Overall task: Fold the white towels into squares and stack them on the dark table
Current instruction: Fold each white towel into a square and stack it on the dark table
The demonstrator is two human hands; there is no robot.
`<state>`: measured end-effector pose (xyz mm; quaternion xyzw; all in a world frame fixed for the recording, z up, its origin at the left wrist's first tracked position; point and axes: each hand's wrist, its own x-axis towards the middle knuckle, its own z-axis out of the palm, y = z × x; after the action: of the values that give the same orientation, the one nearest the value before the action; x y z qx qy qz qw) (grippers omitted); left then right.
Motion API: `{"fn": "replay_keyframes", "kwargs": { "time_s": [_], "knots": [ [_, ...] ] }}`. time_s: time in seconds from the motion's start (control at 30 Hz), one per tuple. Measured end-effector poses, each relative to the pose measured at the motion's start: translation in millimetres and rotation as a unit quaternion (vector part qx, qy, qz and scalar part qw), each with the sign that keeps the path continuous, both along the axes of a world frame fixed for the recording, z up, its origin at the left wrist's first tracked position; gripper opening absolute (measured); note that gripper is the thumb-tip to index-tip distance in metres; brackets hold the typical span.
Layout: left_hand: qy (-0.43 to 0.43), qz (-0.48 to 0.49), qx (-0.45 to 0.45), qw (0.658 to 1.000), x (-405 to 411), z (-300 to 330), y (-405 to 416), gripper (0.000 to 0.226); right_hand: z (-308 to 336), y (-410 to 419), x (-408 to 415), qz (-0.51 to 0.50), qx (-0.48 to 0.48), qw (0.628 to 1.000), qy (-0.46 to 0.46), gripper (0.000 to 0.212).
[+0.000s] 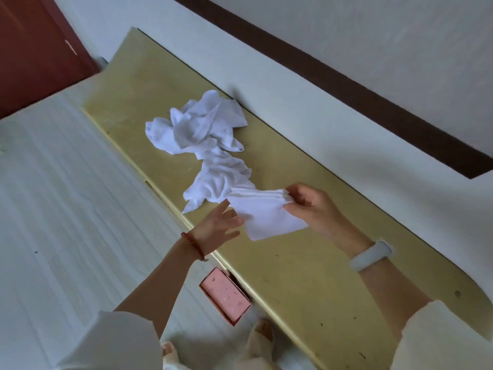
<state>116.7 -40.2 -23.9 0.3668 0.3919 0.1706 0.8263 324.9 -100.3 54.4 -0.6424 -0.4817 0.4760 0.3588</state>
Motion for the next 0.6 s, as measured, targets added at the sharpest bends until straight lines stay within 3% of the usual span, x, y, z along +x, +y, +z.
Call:
{"fn": "replay_keyframes", "kwargs": {
  "time_s": [0.1,0.2,0.27,0.33,0.4,0.5,0.6],
  "knots": [
    [-0.026,0.061,0.023,0.998,-49.5,22.1,0.6,0.042,16.0,11.8,-41.4,0.010,-0.016,0.999,0.027,0.020],
    [0.060,0.161,0.099,0.980,-113.1,41.8,-1.2,0.024,21.3,21.4,-104.9,-0.007,-0.017,0.999,0.032,0.021],
    [0.119,0.227,0.159,0.954,-167.1,56.1,-6.0,0.026,21.0,26.7,-162.2,-0.013,-0.009,1.000,0.002,0.017],
    [0.218,0.270,0.242,0.906,-232.6,71.3,-16.3,0.027,18.0,30.7,-234.8,0.000,-0.002,0.999,-0.036,0.011],
    [0.338,0.290,0.324,0.834,-301.2,85.4,-30.2,0.026,14.8,32.5,-314.7,0.021,0.007,0.998,-0.064,0.006],
    [0.463,0.302,0.375,0.744,-408.0,105.4,-46.8,0.018,21.7,37.8,-437.7,0.065,0.049,0.994,-0.069,0.004],
    [0.558,0.302,0.395,0.665,-515.1,121.4,-60.5,0.027,35.7,44.5,-554.1,0.132,0.115,0.978,-0.116,0.006]
  ]
}}
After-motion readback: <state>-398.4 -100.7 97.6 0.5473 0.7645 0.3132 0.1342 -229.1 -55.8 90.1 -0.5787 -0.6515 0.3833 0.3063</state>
